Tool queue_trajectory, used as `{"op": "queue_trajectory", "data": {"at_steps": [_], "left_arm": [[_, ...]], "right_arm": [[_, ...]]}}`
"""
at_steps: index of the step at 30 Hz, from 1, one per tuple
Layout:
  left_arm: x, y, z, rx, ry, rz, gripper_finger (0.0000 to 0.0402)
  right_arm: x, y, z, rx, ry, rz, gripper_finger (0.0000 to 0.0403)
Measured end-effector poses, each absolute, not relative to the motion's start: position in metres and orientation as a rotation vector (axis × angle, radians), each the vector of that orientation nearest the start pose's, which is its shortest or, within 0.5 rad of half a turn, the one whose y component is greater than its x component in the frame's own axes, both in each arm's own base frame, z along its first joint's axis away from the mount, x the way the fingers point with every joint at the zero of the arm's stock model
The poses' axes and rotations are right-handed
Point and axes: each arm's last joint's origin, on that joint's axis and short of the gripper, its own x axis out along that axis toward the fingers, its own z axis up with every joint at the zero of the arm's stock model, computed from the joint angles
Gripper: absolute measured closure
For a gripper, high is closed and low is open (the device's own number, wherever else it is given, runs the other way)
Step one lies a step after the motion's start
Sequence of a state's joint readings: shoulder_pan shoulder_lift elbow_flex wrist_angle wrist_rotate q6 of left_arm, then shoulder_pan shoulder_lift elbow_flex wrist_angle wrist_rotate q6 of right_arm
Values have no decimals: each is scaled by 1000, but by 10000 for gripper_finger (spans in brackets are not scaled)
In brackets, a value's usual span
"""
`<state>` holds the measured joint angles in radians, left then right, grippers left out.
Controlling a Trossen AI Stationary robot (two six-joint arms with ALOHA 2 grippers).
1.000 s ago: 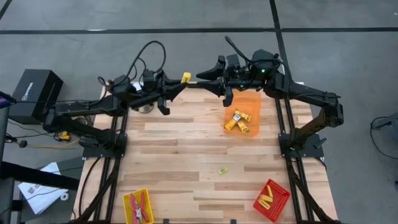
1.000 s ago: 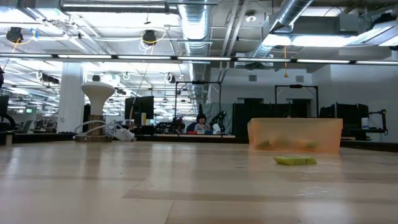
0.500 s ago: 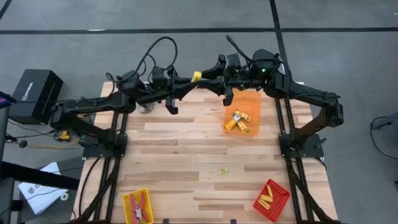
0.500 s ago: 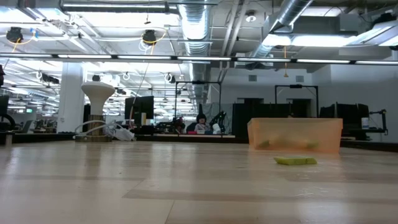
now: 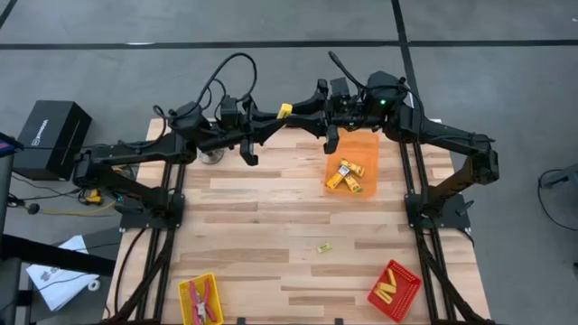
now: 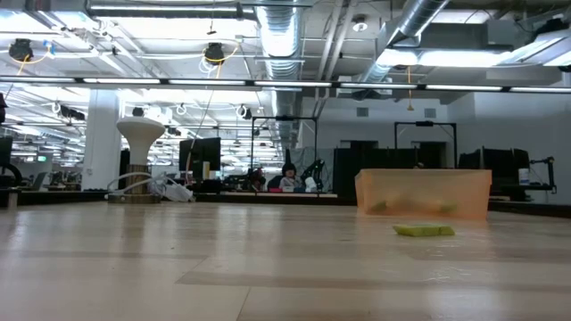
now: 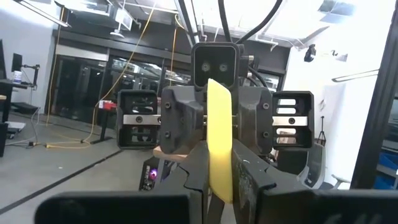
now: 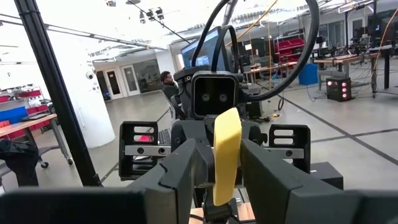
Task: Pick & Place School Supplies
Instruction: Put the yellow eraser into the red bin
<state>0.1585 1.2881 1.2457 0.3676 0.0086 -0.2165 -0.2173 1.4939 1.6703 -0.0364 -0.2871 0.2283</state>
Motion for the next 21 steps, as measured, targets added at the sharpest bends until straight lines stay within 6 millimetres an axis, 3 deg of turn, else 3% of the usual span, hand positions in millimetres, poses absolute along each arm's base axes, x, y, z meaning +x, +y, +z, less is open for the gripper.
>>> {"op": "queue_trajectory", "data": {"at_steps": [16,21], "left_arm": [[285,45,435,-188,-331,97,374],[292,45,429,-209,-309,93,374]], "right_arm": [[319,-62,482,201,-126,86,285],[335,-63,471,236,-119,91,285]]}}
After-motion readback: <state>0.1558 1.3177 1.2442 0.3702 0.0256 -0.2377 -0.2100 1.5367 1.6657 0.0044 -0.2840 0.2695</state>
